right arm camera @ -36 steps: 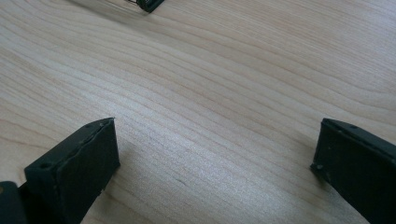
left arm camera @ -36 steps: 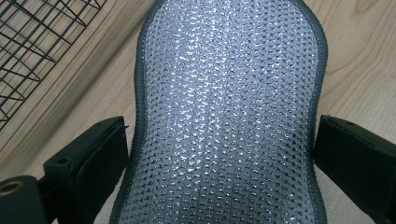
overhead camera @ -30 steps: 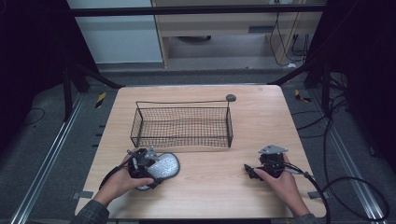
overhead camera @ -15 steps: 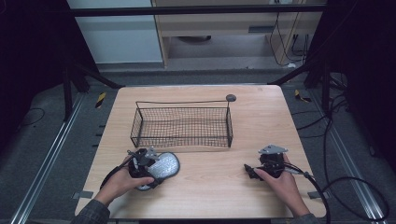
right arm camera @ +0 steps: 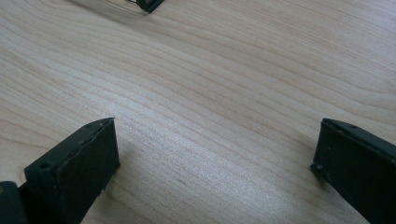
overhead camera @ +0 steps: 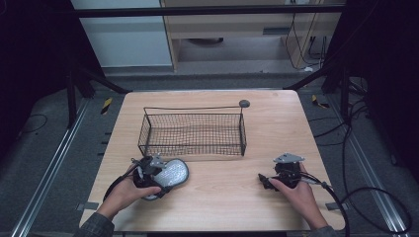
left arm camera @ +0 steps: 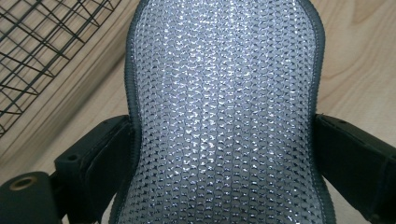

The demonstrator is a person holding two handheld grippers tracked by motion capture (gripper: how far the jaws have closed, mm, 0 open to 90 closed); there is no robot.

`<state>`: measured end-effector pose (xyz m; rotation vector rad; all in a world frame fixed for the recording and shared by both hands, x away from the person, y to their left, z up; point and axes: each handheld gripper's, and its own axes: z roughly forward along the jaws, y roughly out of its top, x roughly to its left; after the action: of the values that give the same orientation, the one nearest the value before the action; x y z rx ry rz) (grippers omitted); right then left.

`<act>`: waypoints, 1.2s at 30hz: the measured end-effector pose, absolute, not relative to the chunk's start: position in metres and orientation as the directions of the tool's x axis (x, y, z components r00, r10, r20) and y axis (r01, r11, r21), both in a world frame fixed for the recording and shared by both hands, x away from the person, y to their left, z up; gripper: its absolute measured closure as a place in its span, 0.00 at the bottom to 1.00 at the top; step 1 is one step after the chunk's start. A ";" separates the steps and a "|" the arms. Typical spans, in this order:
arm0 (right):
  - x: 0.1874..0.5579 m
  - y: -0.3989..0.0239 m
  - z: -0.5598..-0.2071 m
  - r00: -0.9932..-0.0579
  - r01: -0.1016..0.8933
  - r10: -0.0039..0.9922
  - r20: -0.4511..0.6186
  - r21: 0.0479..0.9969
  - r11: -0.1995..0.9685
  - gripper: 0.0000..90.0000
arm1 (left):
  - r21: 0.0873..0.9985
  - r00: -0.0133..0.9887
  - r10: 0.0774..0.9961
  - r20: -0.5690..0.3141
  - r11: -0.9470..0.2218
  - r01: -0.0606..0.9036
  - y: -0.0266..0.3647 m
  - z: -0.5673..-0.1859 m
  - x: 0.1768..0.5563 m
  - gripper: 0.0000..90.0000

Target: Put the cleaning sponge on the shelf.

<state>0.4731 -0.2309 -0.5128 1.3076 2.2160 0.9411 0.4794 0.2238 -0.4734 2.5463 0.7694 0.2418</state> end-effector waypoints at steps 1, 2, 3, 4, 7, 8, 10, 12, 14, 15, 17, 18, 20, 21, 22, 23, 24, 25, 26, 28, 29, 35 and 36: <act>0.473 -0.231 -0.513 -0.483 0.607 0.876 -0.002 0.720 0.336 0.00 | 0.478 0.830 0.557 0.031 -0.737 0.477 0.224 -0.473 0.479 0.07; 0.473 -0.231 -0.513 -0.483 0.607 0.876 -0.002 0.720 0.336 0.00 | 0.475 0.833 0.552 0.037 -0.743 0.472 0.223 -0.473 0.479 0.07; 0.473 -0.231 -0.513 -0.483 0.607 0.876 -0.001 0.720 0.336 0.00 | 0.477 0.835 0.549 0.038 -0.744 0.468 0.223 -0.472 0.479 0.07; 0.473 -0.231 -0.513 -0.483 0.607 0.876 -0.001 0.720 0.336 0.00 | 0.483 0.835 0.549 0.034 -0.741 0.467 0.223 -0.471 0.478 0.07; 0.473 -0.231 -0.513 -0.483 0.607 0.876 -0.002 0.720 0.336 0.00 | 0.502 0.832 0.553 0.046 -0.733 0.459 0.224 -0.465 0.477 0.07; 0.473 -0.231 -0.513 -0.483 0.607 0.876 -0.002 0.720 0.336 0.00 | 0.508 0.832 0.552 0.052 -0.732 0.454 0.224 -0.462 0.476 0.07; 0.473 -0.231 -0.513 -0.483 0.607 0.875 -0.002 0.720 0.336 0.00 | 0.517 0.833 0.551 0.062 -0.731 0.445 0.225 -0.456 0.474 0.07; 0.473 -0.231 -0.513 -0.483 0.607 0.876 -0.002 0.720 0.336 0.00 | 0.522 0.834 0.548 0.068 -0.732 0.439 0.226 -0.450 0.473 0.07; 0.473 -0.231 -0.513 -0.483 0.607 0.876 -0.001 0.720 0.336 0.00 | 0.530 0.831 0.552 0.074 -0.728 0.436 0.227 -0.446 0.472 0.07; 0.473 -0.231 -0.513 -0.483 0.607 0.876 -0.001 0.720 0.336 0.00 | 0.530 0.831 0.551 0.079 -0.729 0.433 0.228 -0.443 0.472 0.07; 0.473 -0.231 -0.513 -0.483 0.607 0.876 -0.002 0.720 0.336 0.00 | 0.537 0.831 0.550 0.080 -0.727 0.429 0.230 -0.439 0.471 0.07; 0.473 -0.231 -0.513 -0.483 0.607 0.876 -0.002 0.720 0.336 0.00 | 0.540 0.831 0.550 0.083 -0.725 0.427 0.230 -0.438 0.470 0.07; 0.473 -0.231 -0.513 -0.483 0.607 0.876 -0.002 0.720 0.336 0.00 | 0.545 0.830 0.551 0.090 -0.724 0.422 0.231 -0.433 0.468 0.07; 0.473 -0.231 -0.513 -0.483 0.607 0.876 -0.002 0.720 0.336 0.00 | 0.545 0.832 0.547 0.093 -0.727 0.417 0.232 -0.431 0.468 0.07; 0.473 -0.231 -0.513 -0.483 0.607 0.876 -0.002 0.720 0.336 0.00 | 0.547 0.832 0.547 0.098 -0.728 0.414 0.232 -0.430 0.467 0.07; 0.473 -0.231 -0.513 -0.483 0.607 0.875 -0.002 0.720 0.336 0.00 | 0.551 0.831 0.547 0.098 -0.726 0.413 0.232 -0.428 0.466 0.07; 0.473 -0.231 -0.513 -0.483 0.607 0.876 -0.002 0.720 0.336 0.00 | 0.547 0.835 0.540 0.104 -0.732 0.405 0.232 -0.426 0.466 0.07; 0.473 -0.231 -0.513 -0.483 0.607 0.876 -0.001 0.720 0.336 0.00 | 0.551 0.834 0.542 0.106 -0.730 0.404 0.232 -0.424 0.465 0.07; 0.473 -0.231 -0.513 -0.483 0.607 0.876 -0.002 0.720 0.336 0.00 | 0.550 0.835 0.538 0.111 -0.733 0.399 0.232 -0.422 0.465 0.07; 0.473 -0.231 -0.513 -0.483 0.607 0.876 -0.002 0.720 0.336 0.00 | 0.550 0.836 0.536 0.119 -0.736 0.394 0.232 -0.418 0.466 0.07; 0.473 -0.231 -0.513 -0.483 0.607 0.876 -0.002 0.720 0.336 0.00 | 0.552 0.835 0.537 0.119 -0.735 0.393 0.232 -0.416 0.467 0.07; 0.473 -0.231 -0.513 -0.482 0.606 0.876 -0.002 0.721 0.336 0.00 | 0.547 0.837 0.530 0.138 -0.745 0.381 0.234 -0.404 0.472 0.07; 0.473 -0.231 -0.513 -0.482 0.606 0.876 -0.003 0.721 0.335 0.00 | 0.545 0.838 0.527 0.142 -0.748 0.378 0.235 -0.402 0.474 0.07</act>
<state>0.4731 -0.2309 -0.5129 1.3072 2.2137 0.9415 0.4736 0.2350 -0.4025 2.5061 0.6648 0.3934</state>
